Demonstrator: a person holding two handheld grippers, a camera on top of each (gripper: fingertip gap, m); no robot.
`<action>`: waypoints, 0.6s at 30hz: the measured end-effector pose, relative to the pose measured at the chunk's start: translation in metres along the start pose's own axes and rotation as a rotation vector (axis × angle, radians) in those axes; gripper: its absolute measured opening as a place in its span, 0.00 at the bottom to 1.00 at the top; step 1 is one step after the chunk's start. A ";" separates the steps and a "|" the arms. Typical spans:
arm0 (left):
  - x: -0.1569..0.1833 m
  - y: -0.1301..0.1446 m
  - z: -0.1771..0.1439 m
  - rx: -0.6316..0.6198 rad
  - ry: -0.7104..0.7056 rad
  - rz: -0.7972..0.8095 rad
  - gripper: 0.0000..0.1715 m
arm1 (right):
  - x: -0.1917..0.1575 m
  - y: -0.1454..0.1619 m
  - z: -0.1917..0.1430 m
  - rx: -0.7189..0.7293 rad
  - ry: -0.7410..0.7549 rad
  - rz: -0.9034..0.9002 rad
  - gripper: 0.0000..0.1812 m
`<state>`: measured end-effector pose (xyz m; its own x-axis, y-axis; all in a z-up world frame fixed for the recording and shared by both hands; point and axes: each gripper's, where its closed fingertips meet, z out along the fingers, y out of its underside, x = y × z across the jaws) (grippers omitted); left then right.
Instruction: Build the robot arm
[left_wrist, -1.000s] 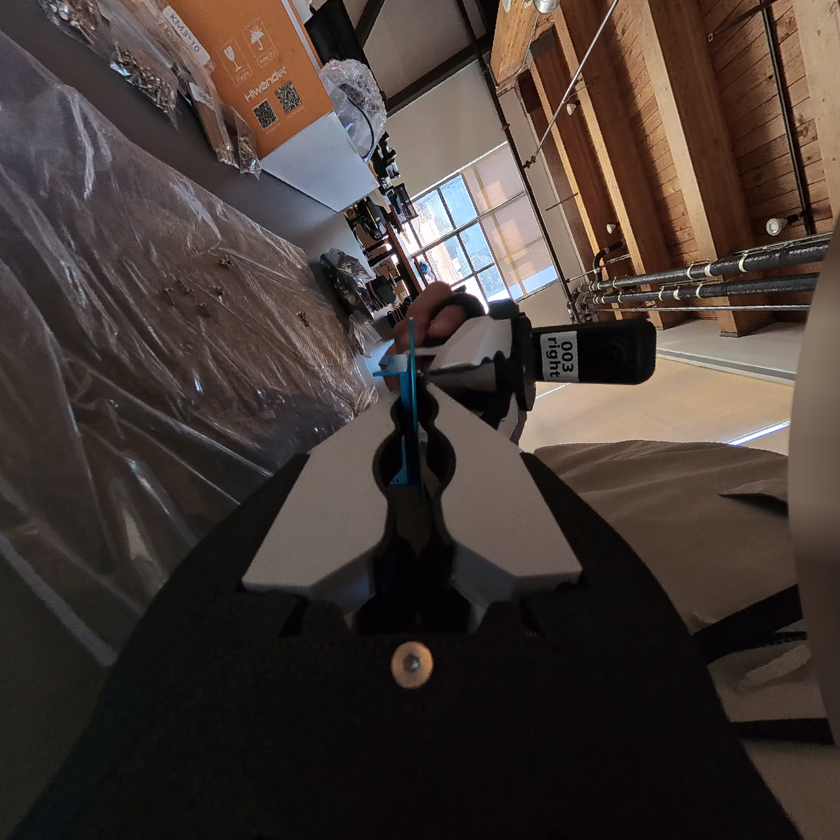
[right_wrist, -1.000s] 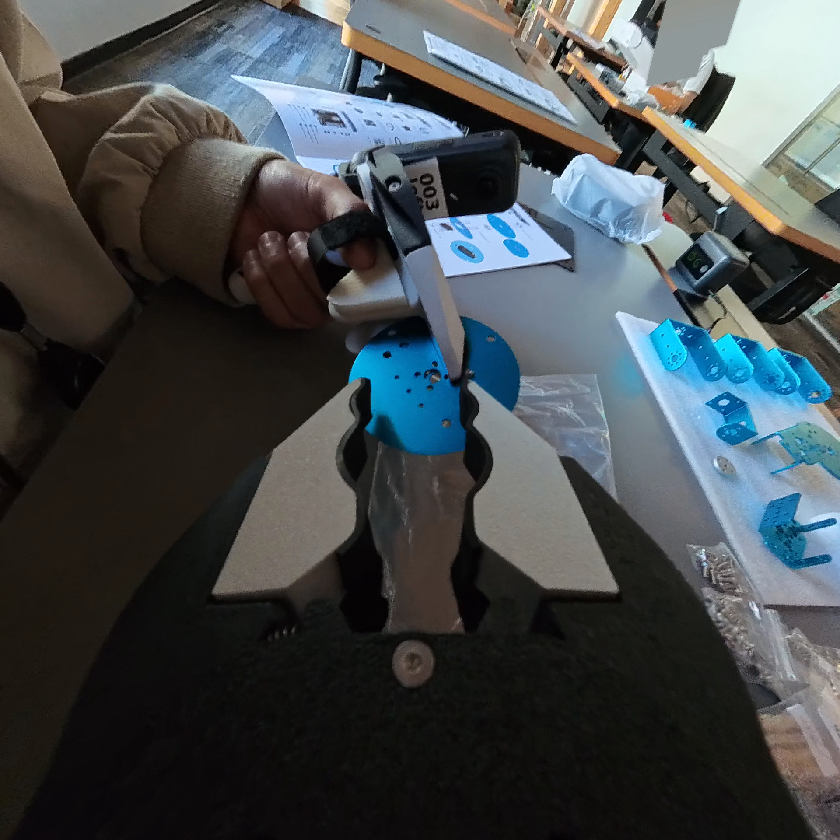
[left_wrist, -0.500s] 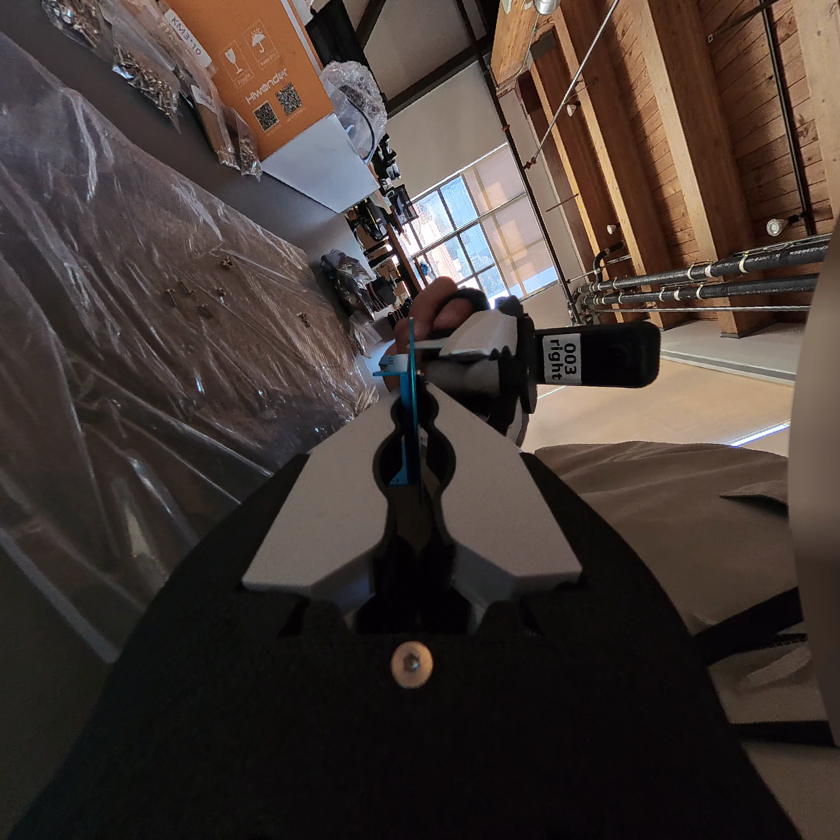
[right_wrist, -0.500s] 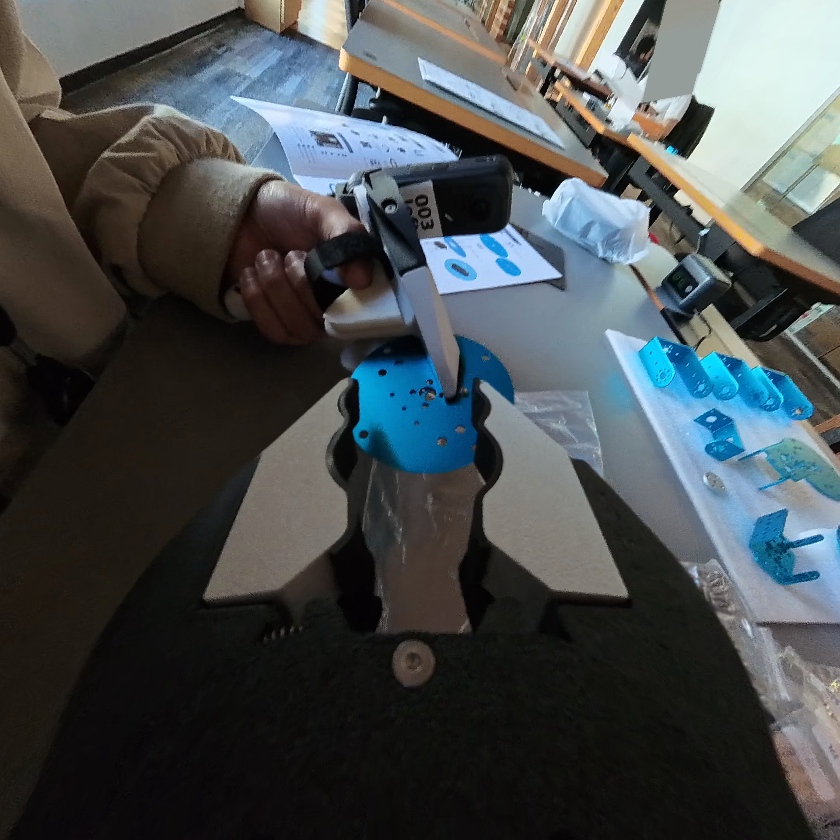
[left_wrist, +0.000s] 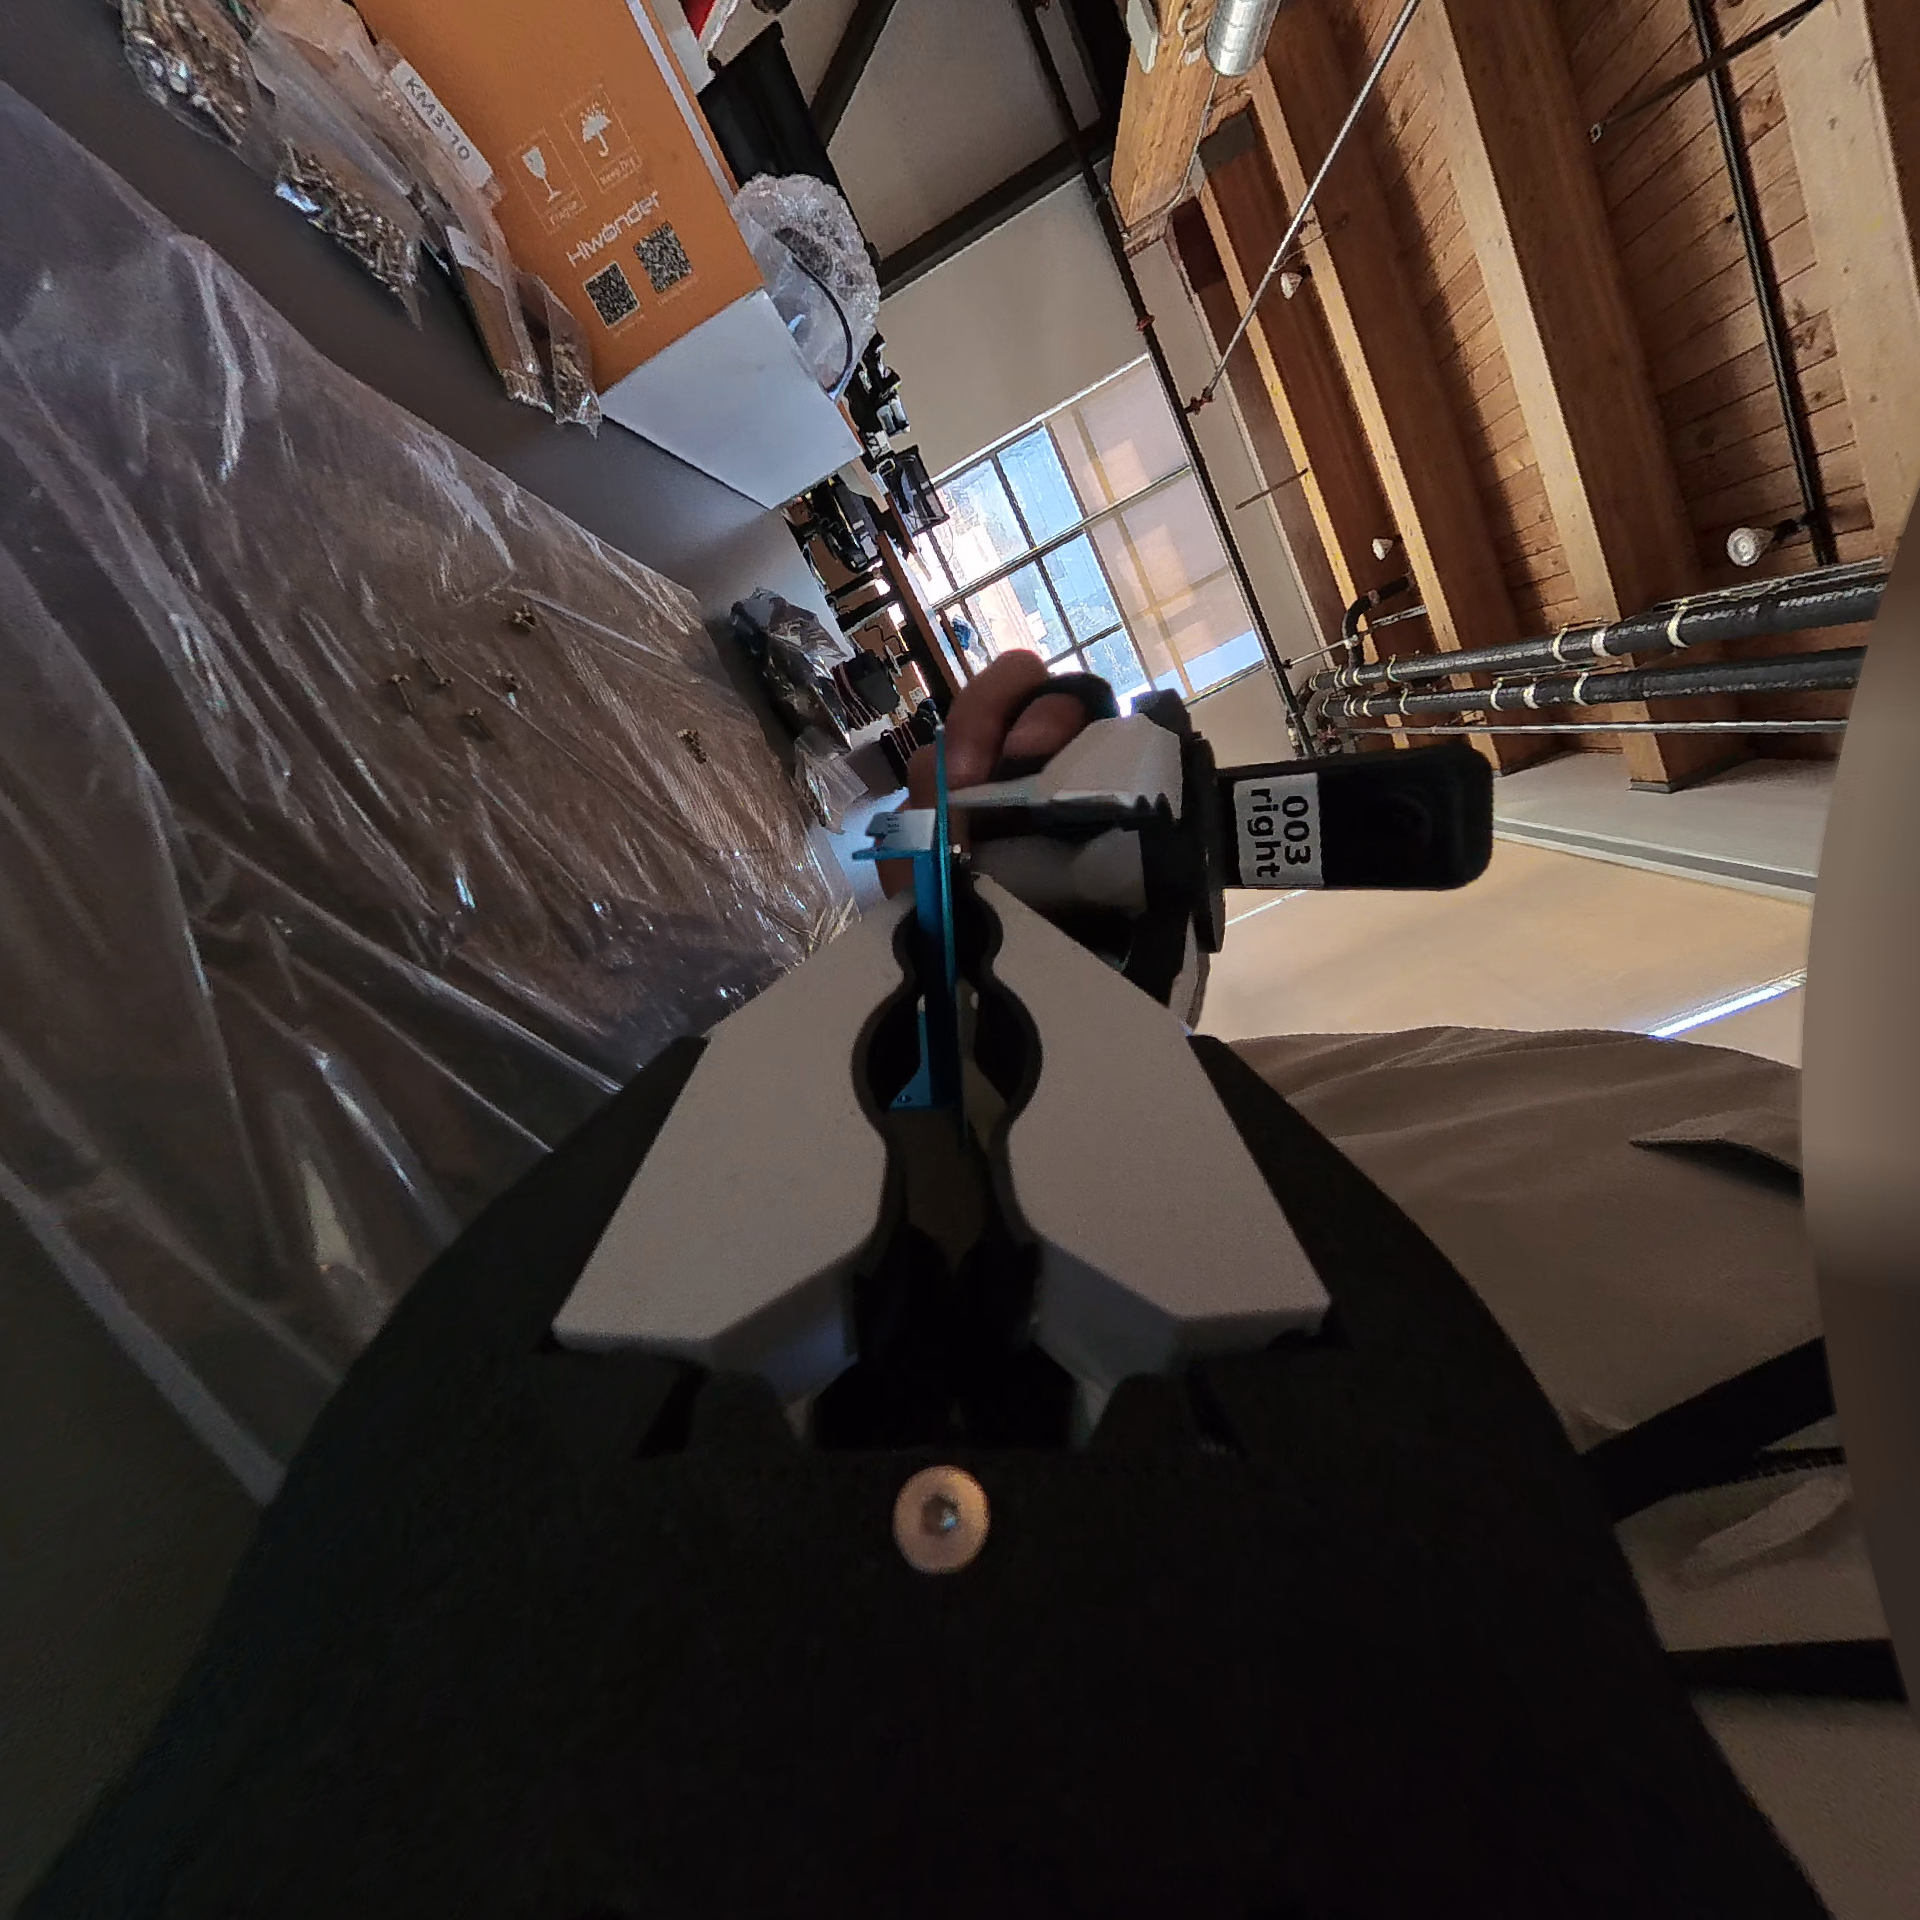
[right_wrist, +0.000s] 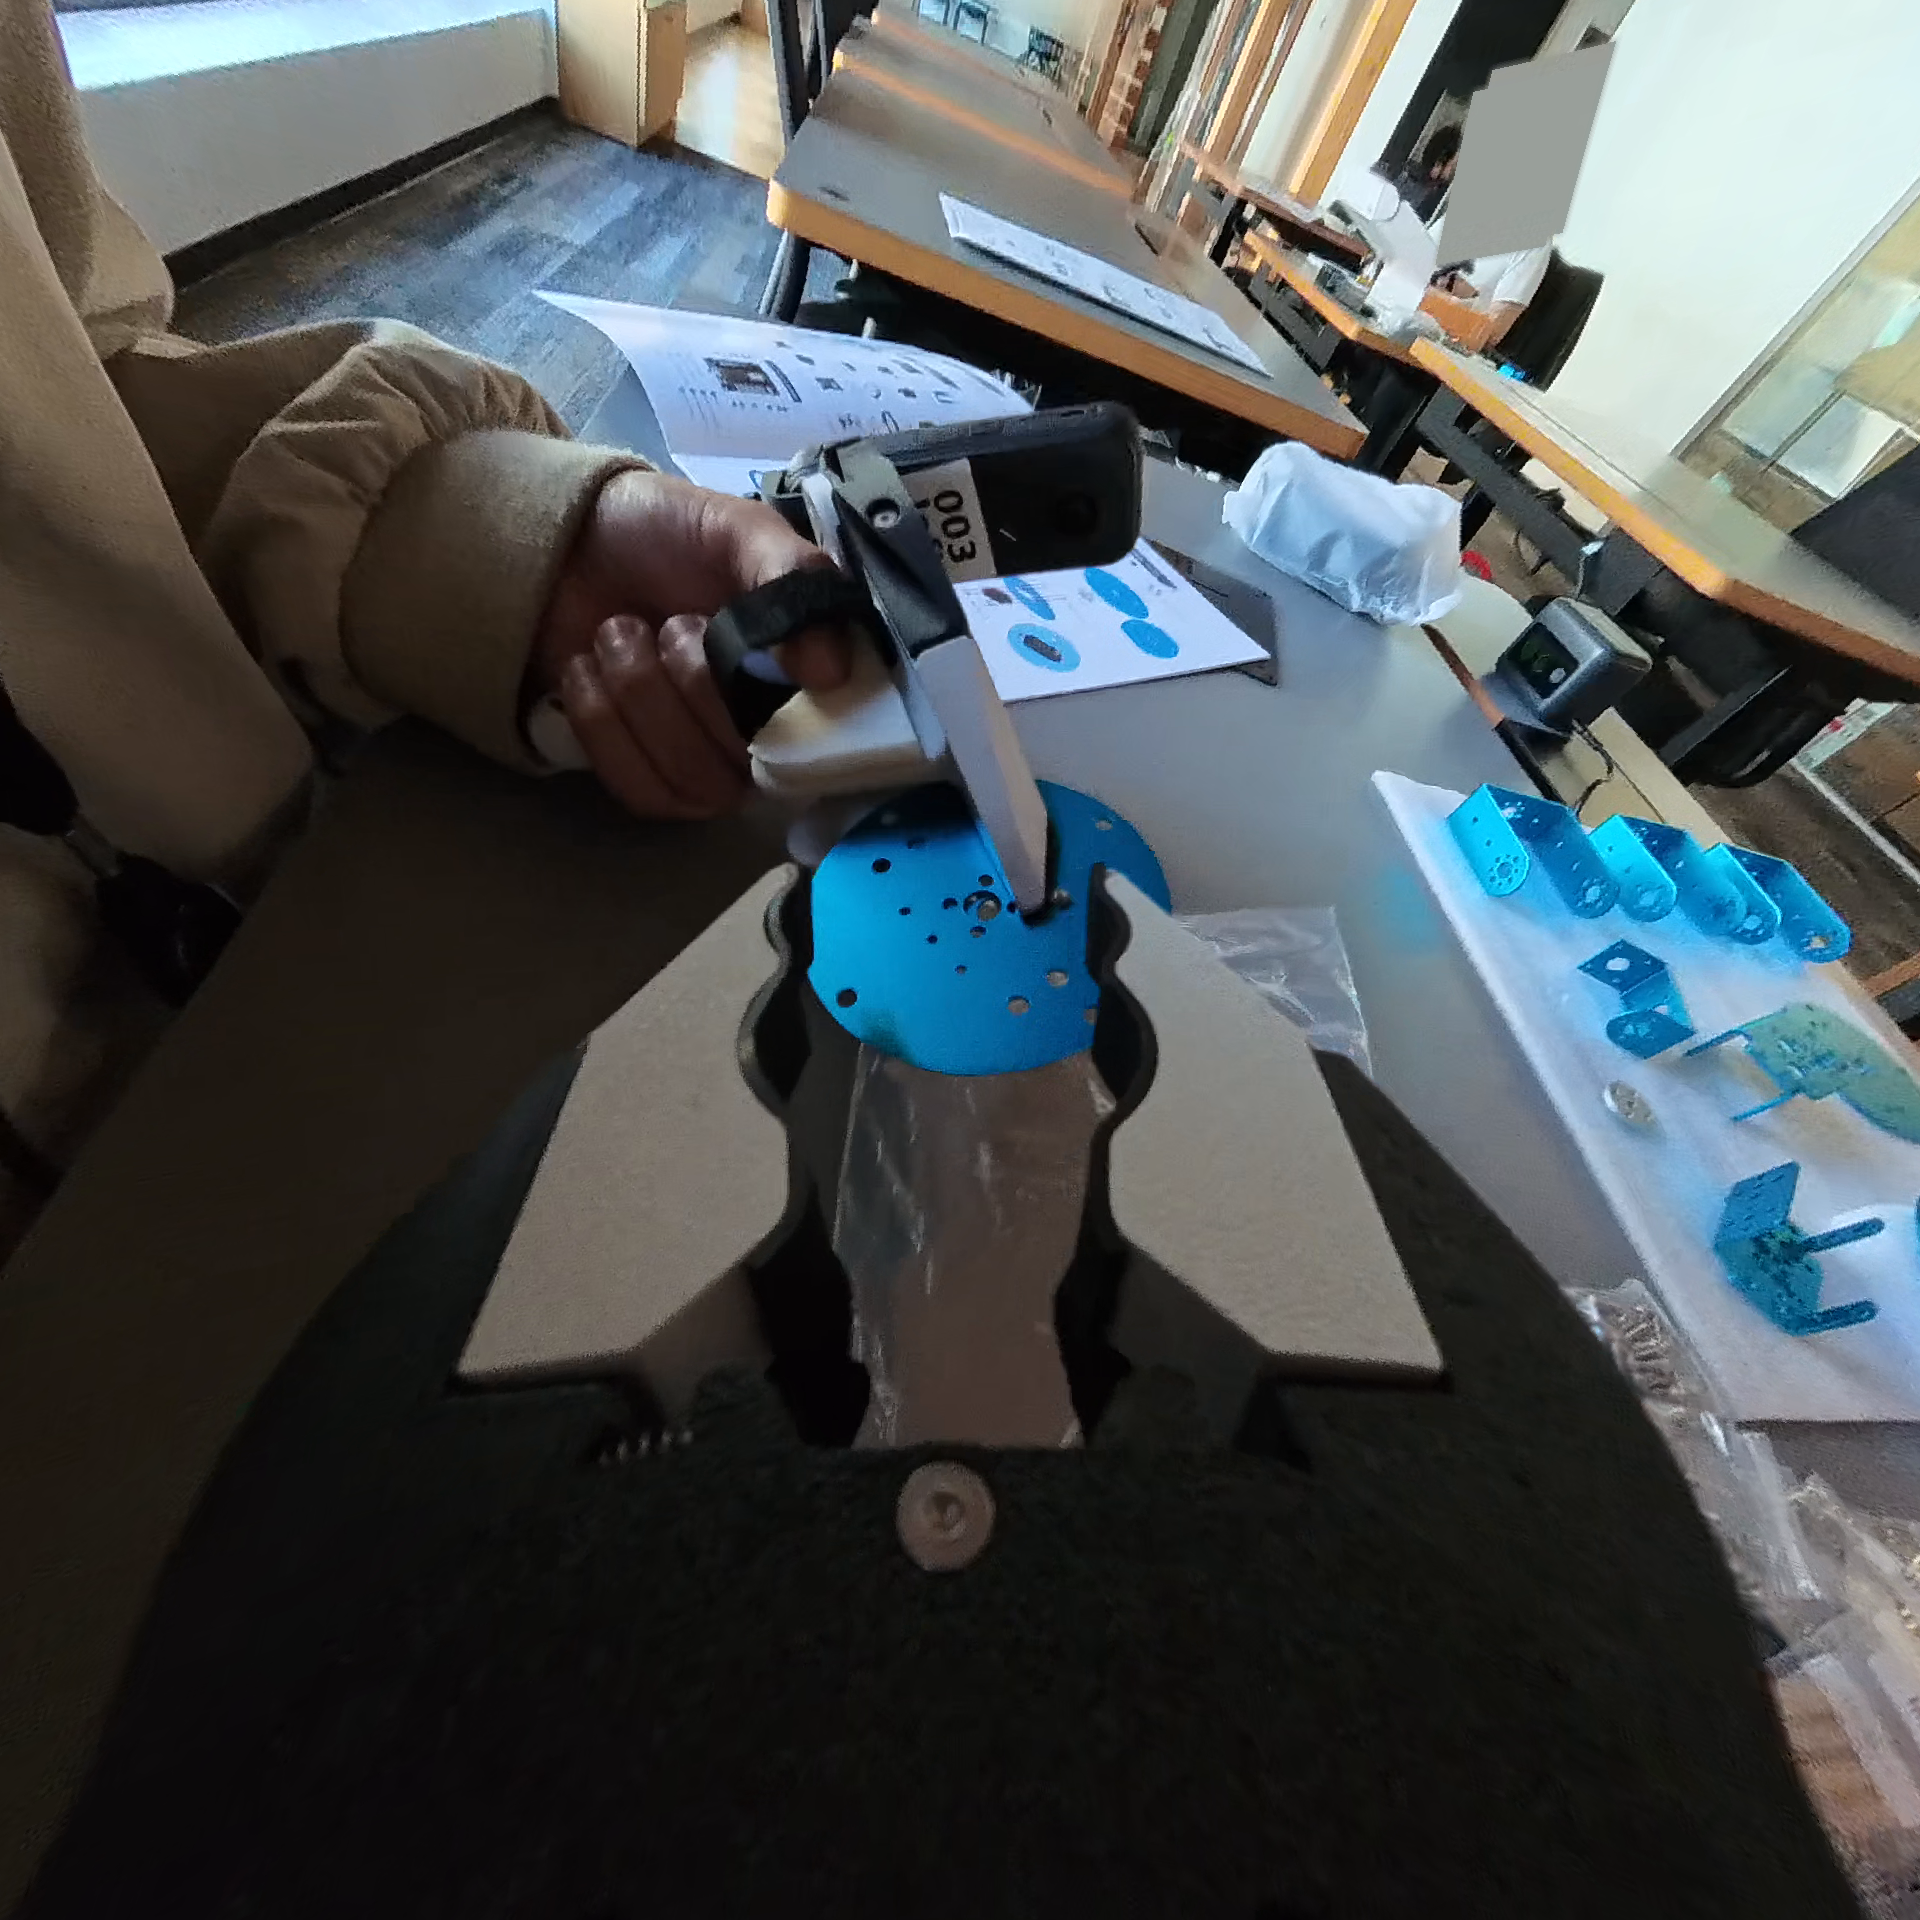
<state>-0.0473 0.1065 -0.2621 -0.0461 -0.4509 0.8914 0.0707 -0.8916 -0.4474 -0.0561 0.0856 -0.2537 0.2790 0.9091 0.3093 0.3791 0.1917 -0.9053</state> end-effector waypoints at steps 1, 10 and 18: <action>0.000 0.001 0.001 -0.005 0.003 -0.002 0.00 | 0.000 0.003 0.003 -0.016 0.001 -0.012 0.31; 0.003 0.006 0.003 -0.034 0.002 0.028 0.00 | -0.011 0.008 0.011 -0.026 -0.056 0.050 0.33; 0.016 -0.007 -0.005 0.044 0.048 0.096 0.00 | 0.003 -0.001 -0.011 0.011 0.005 0.120 0.23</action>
<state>-0.0535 0.1052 -0.2451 -0.0842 -0.5368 0.8395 0.1206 -0.8418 -0.5262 -0.0457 0.0844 -0.2487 0.3263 0.9239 0.1997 0.3334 0.0853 -0.9389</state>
